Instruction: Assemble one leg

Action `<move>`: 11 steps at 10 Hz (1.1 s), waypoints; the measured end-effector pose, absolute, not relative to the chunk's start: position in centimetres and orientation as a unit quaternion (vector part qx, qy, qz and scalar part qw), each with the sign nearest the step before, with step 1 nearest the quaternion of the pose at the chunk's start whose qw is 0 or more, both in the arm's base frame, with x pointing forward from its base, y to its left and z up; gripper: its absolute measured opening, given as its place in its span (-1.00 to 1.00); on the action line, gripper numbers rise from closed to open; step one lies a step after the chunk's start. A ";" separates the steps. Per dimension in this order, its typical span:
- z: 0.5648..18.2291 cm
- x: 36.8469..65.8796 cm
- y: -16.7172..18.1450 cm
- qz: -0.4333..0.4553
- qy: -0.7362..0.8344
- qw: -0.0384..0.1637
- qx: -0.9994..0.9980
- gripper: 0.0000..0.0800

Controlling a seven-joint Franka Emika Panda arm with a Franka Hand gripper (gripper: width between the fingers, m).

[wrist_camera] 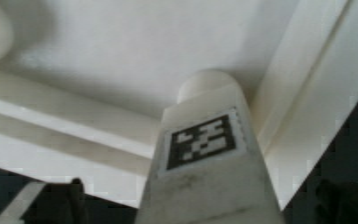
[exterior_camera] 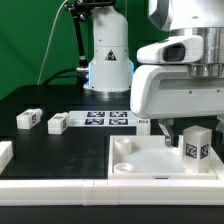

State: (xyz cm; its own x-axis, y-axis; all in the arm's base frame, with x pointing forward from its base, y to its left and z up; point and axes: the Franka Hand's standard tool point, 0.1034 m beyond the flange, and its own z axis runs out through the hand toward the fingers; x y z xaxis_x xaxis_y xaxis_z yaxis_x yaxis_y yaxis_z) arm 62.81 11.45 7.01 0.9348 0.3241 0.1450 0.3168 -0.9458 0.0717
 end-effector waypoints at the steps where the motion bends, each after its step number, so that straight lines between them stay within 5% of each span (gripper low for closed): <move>1: 7.0 62.8 11.4 0.078 0.152 0.022 0.985 0.33; 2: 7.0 62.8 11.4 0.078 0.140 0.021 0.987 -0.01; 3: 7.0 62.8 11.4 0.078 0.140 0.022 0.987 -0.01; 4: 7.0 62.8 11.5 0.078 0.101 0.017 0.992 -0.27; 11: 6.8 62.6 11.2 0.076 -0.247 -0.010 0.966 -0.27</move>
Offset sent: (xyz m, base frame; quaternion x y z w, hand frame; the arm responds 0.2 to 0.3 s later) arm 0.0000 0.0000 0.0000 0.0000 0.0000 0.0000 1.0000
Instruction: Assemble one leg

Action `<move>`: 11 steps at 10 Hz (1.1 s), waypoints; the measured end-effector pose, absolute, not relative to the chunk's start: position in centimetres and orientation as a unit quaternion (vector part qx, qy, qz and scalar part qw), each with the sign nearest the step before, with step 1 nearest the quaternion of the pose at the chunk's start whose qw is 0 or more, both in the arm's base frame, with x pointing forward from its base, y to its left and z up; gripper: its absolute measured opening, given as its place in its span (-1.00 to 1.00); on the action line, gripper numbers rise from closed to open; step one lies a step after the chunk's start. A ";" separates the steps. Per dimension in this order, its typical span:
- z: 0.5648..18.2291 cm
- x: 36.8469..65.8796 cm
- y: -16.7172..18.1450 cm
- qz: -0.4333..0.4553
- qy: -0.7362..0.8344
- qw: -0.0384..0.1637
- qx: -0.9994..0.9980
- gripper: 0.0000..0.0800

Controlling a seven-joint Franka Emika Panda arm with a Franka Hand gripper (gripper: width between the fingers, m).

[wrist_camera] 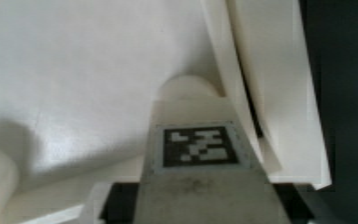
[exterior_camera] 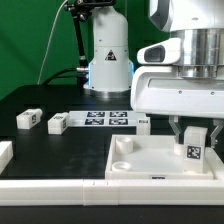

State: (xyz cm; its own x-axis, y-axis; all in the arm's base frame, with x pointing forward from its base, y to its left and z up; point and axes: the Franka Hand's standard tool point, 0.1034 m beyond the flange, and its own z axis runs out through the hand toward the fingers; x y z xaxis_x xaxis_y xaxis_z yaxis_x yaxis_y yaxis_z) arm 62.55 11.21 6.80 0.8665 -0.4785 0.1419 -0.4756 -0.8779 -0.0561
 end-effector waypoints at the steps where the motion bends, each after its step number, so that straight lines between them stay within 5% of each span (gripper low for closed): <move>1: 6.8 62.4 10.8 -0.074 0.285 0.005 -0.956 -0.27; 8: 6.9 61.8 8.6 -0.070 0.394 -0.020 -0.916 -0.25; 10: 6.9 61.8 8.6 -0.070 0.394 -0.019 -0.916 0.47; 11: 6.9 61.8 8.6 -0.070 0.394 -0.019 -0.916 0.47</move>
Offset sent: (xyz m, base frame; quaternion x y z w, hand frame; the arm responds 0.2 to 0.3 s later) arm -0.0013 -0.0012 0.0002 -0.0111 0.0090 0.2471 0.9689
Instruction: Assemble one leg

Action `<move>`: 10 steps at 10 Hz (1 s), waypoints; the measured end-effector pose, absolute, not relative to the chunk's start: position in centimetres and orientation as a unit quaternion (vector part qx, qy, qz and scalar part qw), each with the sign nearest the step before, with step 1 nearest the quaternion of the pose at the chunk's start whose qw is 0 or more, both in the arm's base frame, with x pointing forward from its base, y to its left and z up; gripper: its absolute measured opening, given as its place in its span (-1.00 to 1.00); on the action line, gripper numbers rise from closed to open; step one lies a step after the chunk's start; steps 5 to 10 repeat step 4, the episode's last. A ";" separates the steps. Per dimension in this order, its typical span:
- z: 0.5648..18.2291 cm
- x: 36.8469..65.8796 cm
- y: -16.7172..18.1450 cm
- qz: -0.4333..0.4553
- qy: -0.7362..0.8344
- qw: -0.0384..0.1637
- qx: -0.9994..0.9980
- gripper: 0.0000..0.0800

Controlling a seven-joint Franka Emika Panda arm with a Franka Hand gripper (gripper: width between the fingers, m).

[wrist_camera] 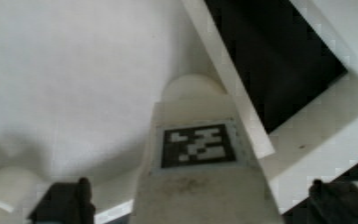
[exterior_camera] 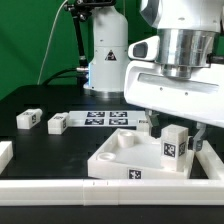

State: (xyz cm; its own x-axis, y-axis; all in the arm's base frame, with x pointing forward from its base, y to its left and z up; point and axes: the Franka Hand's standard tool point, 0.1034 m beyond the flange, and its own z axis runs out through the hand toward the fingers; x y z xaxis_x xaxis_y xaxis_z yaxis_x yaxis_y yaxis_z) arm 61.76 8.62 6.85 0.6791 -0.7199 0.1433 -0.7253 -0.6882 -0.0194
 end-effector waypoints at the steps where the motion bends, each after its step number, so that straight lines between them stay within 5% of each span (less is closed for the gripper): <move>1: 6.9 61.8 8.6 0.070 -0.394 0.019 0.916 0.59; 10: 6.9 61.8 8.6 0.070 -0.394 0.019 0.916 0.62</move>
Offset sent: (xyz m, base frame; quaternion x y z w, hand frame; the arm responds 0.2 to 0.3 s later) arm 0.0000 0.0000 0.0000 0.0000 0.0000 0.0000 1.0000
